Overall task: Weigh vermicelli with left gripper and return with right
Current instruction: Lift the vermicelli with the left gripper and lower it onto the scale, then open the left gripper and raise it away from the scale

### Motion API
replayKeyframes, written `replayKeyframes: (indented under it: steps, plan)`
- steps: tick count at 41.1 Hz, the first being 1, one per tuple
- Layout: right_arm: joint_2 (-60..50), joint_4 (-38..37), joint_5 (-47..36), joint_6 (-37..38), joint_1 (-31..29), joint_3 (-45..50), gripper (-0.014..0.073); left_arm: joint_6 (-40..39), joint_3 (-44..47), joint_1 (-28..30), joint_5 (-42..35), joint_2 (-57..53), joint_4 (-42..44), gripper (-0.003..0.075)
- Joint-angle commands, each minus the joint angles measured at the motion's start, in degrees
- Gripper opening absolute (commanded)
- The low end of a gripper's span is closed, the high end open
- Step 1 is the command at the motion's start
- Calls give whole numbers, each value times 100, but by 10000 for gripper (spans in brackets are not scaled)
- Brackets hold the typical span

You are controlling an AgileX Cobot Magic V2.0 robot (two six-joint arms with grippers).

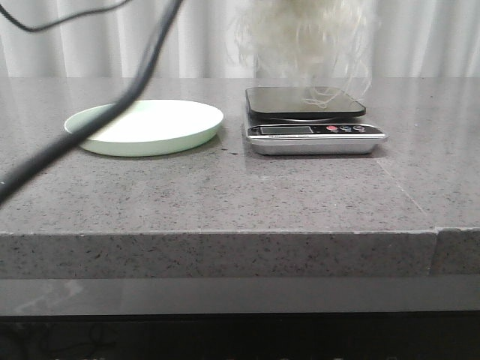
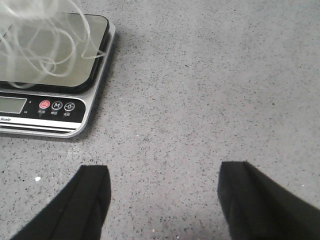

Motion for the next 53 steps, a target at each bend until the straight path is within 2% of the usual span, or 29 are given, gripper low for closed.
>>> replayKeyframes:
  steps: [1, 5, 8, 15, 19, 30, 47, 53]
  plan:
    - [-7, -37, -397, -32, 9, -148, 557, -1, -254, -27, -671, -140, -18, 145]
    - [-7, -37, -397, -32, 9, -148, 557, -1, -254, -41, -622, -2, -72, 153]
    - [-7, -37, -397, -32, 9, -148, 557, -1, -254, -69, -570, 73, -84, 195]
    - [-7, -37, -397, -32, 9, -148, 557, -1, -254, -172, -561, 115, -45, 427]
    - [-7, -37, -400, -32, 9, -148, 557, -1, -254, -197, -513, 79, -34, 489]
    - [-7, -37, -411, -32, 9, -148, 557, -1, -254, -187, 364, -631, 400, 493]
    - [-7, -32, -559, -32, 9, -148, 557, -1, -239, -187, 3273, -2992, 471, 493]
    - [-7, -32, -496, -32, 9, -148, 557, -1, 288, -187, 3362, -3784, 471, 493]
